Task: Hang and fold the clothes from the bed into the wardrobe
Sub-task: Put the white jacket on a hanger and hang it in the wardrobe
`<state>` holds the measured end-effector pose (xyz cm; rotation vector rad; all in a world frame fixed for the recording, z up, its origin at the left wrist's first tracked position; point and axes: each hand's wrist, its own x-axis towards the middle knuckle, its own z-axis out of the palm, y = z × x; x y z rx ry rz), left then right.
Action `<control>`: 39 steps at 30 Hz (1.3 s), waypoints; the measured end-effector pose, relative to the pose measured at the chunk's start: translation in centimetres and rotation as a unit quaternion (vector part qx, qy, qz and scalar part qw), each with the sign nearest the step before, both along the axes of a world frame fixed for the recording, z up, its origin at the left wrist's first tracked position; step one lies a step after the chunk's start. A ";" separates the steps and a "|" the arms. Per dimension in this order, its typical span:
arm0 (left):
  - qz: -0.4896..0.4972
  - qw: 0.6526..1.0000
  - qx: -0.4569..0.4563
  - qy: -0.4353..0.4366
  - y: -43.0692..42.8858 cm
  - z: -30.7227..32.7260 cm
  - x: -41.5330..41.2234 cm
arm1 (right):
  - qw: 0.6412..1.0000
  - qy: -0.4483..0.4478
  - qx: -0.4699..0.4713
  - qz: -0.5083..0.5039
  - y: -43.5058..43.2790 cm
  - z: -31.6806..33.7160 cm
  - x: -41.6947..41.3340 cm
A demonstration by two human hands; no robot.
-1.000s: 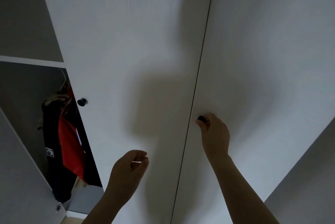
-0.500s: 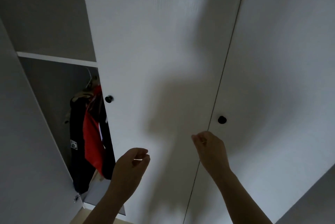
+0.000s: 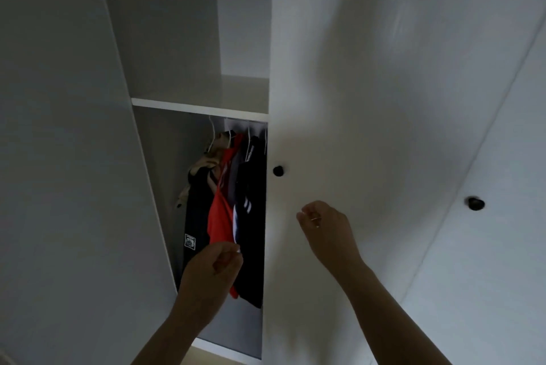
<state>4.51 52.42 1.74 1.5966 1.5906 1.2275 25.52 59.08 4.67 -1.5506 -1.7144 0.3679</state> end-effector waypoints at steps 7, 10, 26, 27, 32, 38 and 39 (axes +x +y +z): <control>-0.007 1.000 0.008 0.000 2.8 0.9 -4.4 | 0.999 -0.025 0.024 -0.008 3.4 1.5 -4.2; 0.006 1.000 0.027 0.012 5.1 1.5 -5.6 | 0.999 -0.028 0.040 -0.014 5.9 1.8 -4.9; -0.067 0.997 0.004 -0.040 12.9 1.6 -7.0 | 0.995 -0.041 0.060 -0.064 9.9 0.8 -7.4; -0.078 0.996 -0.001 -0.049 13.2 1.6 -7.1 | 0.995 -0.037 0.062 -0.074 9.4 0.9 -7.6; -0.125 0.988 -0.035 -0.078 14.5 1.0 -8.0 | 0.989 -0.014 0.083 -0.125 5.7 0.4 -8.9; -0.195 0.972 -0.050 -0.124 13.5 -0.9 -8.0 | 0.973 0.018 0.107 -0.202 0.3 -0.4 -10.5; -0.209 0.968 -0.052 -0.132 13.2 -1.3 -8.1 | 0.971 0.016 0.106 -0.214 -0.6 -0.4 -10.6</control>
